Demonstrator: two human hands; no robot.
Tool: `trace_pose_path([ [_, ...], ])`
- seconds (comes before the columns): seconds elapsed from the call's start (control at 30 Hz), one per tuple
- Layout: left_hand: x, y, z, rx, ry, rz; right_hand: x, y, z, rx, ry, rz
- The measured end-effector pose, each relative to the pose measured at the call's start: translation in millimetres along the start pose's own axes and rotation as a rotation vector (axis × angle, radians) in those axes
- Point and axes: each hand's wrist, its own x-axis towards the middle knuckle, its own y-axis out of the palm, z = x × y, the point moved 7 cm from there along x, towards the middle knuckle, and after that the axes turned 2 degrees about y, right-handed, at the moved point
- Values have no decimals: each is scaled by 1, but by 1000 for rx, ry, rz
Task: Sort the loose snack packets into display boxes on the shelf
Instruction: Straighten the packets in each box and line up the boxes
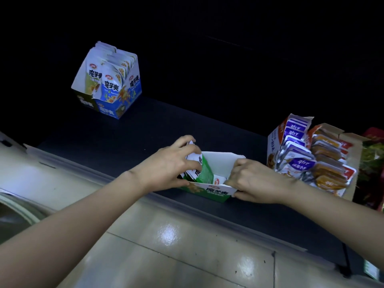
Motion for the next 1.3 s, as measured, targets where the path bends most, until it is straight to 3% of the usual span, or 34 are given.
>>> trace_pose_path([
  [0.2,-4,-12,13,-50,26,-67,9,-9,4,12,3,-144],
  [0.4,-18,-9,29,-268,-436,-401,25,-15,12,41,34,-184],
  [0.6,-29,-10,33,-486,-806,-608,31,-8,6,42,63,-104],
  [0.7,-34,-6,34,-595,-805,-648,26,-13,-2,89,86,-110],
  [0.87,-42,13,36,-735,-827,-674,27,-24,5,137,119,45],
  [1.03,-34,46,43,-902,-797,-503,35,-28,16,235,59,77],
  [1.3,-23,35,48,-783,-699,-450,28,-21,26,185,78,-145],
])
